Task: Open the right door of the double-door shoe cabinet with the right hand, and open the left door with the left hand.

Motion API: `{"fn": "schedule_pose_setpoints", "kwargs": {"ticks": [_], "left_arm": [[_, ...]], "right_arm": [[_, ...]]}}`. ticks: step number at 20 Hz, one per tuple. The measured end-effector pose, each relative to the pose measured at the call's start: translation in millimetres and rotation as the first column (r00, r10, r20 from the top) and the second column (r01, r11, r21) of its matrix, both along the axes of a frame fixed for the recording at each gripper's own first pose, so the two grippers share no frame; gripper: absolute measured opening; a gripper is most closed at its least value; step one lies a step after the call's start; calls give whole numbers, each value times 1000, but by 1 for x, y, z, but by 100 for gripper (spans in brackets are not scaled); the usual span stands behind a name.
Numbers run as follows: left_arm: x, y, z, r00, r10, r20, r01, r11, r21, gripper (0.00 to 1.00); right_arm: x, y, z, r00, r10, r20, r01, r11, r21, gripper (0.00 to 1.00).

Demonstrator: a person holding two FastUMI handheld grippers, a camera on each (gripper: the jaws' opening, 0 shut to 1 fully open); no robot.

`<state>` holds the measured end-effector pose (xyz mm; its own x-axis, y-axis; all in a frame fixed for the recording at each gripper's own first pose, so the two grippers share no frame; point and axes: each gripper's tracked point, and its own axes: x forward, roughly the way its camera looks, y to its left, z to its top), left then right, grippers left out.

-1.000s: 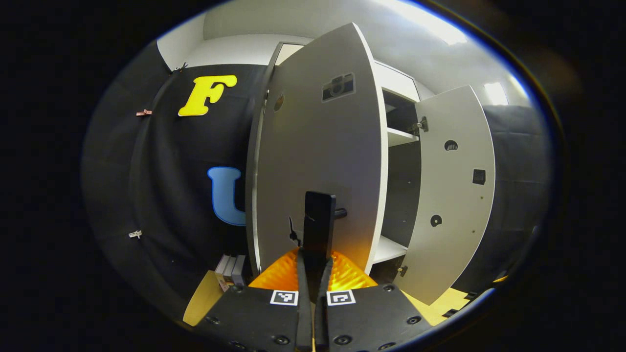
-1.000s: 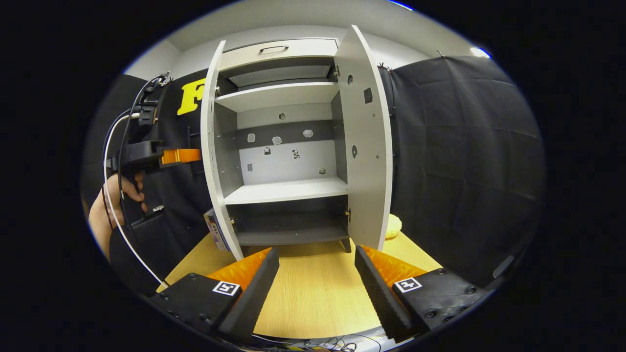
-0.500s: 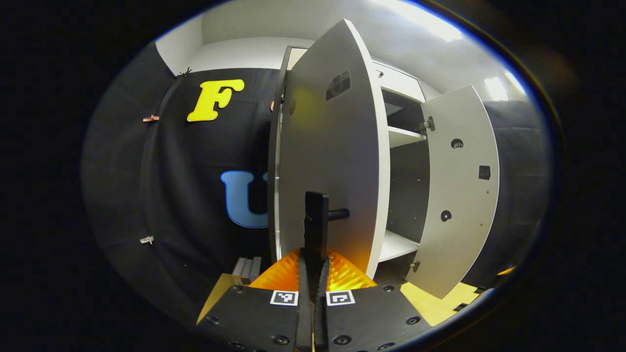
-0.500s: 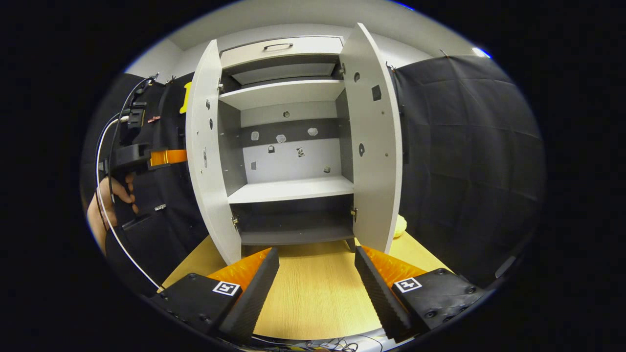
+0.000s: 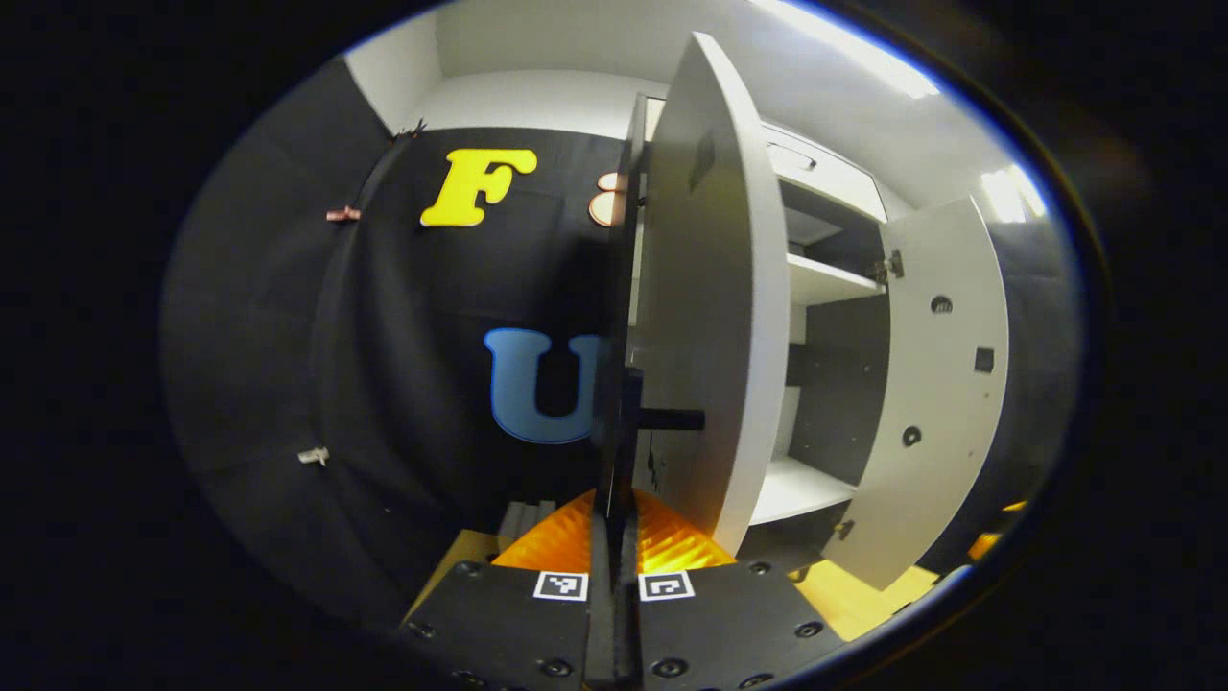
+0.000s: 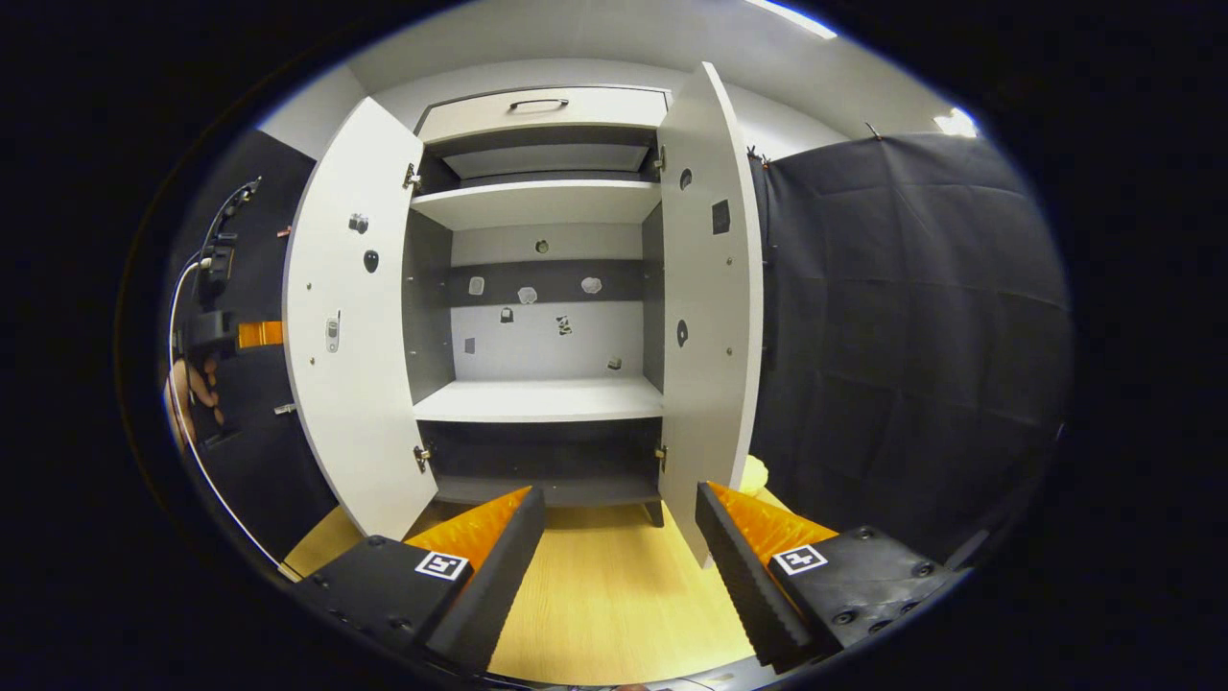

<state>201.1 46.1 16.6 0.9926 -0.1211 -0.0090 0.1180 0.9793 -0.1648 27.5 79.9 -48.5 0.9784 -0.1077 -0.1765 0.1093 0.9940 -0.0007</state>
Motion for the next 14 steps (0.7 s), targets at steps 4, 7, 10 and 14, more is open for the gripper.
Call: {"fn": "schedule_pose_setpoints", "kwargs": {"ticks": [4, 7, 10, 14], "left_arm": [[-1, 12, -4, 1000, 17, -1, -17, 999, 36, 5], [-6, 14, -2, 1000, 17, -14, -17, 999, 36, 5], [-9, 12, 1, 998, 56, -16, -55, 998, 12, 5], [-50, -6, 1, 990, 137, -16, -137, 991, 8, 5]], "right_arm": [[-2, -16, 9, 999, -39, -6, 39, 999, -6, 99], [-4, -28, 22, 998, -66, 6, 66, 998, -16, 99], [-4, -36, 28, 998, -54, 10, 54, 998, 9, 99], [-2, -46, 40, 1000, 8, 30, -9, 1000, 22, 99]]}}
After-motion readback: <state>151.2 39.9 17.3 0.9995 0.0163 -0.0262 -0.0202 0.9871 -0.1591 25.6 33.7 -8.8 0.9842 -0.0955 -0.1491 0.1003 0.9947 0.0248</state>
